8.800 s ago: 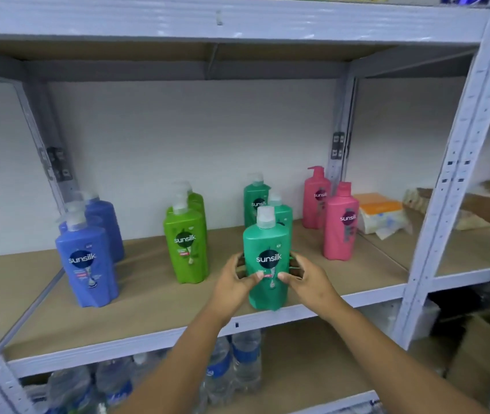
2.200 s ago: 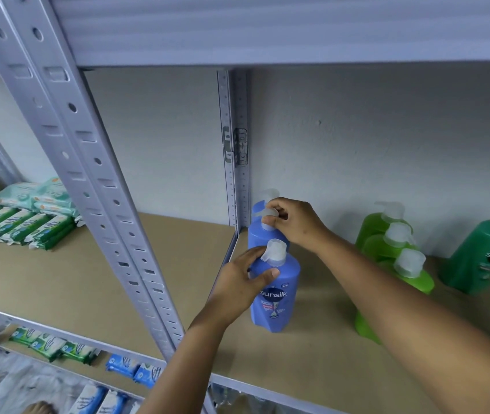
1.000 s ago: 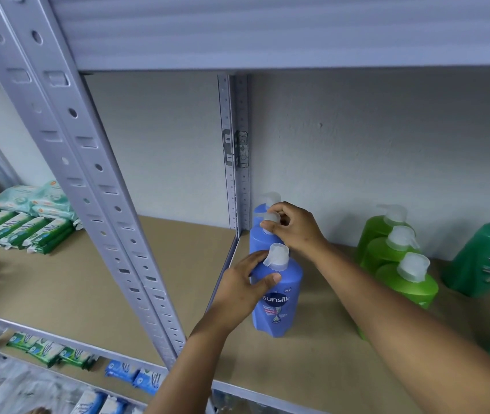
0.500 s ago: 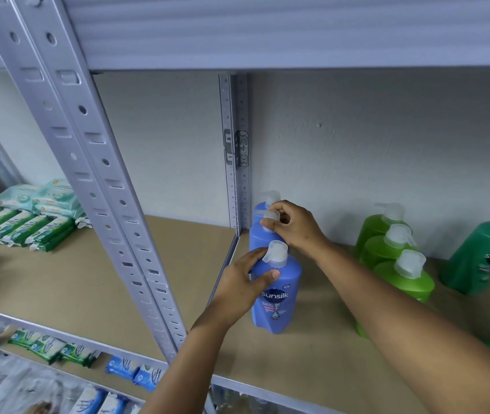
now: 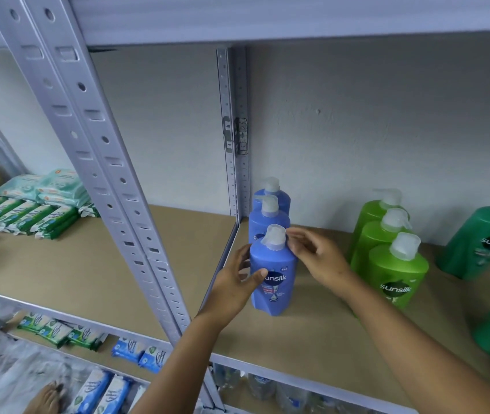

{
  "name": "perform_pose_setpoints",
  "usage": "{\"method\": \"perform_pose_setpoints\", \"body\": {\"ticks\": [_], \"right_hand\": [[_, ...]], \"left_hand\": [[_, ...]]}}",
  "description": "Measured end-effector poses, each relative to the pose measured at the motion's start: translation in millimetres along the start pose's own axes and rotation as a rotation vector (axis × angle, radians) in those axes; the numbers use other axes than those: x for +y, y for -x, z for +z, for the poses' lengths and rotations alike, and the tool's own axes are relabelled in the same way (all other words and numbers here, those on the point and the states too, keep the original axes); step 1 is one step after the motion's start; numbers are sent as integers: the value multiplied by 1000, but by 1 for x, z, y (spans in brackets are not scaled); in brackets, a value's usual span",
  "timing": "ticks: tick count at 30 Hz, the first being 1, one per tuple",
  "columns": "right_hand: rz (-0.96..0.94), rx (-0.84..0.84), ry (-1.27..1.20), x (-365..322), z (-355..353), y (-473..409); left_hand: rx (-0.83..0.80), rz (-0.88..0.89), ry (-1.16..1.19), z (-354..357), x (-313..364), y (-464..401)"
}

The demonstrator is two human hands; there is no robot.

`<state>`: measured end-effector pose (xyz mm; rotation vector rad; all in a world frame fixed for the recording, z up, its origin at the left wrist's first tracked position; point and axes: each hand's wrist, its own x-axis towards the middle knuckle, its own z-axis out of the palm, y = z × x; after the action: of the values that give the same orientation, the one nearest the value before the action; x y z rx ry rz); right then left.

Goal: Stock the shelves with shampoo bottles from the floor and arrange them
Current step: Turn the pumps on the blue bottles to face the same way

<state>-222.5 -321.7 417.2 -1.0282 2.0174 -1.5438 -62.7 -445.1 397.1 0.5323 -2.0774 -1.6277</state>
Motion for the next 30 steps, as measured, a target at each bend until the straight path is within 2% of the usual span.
{"method": "perform_pose_setpoints", "body": {"ticks": [7, 23, 30], "right_hand": [[0, -17, -198, 12, 11, 27], [-18, 2, -252, 10, 31, 18], [-6, 4, -230, 7, 31, 13]], "left_hand": [[30, -42, 127, 5, -10, 4], [177, -62, 205, 12, -14, -2], [170, -45, 227, 12, -12, -5]]}}
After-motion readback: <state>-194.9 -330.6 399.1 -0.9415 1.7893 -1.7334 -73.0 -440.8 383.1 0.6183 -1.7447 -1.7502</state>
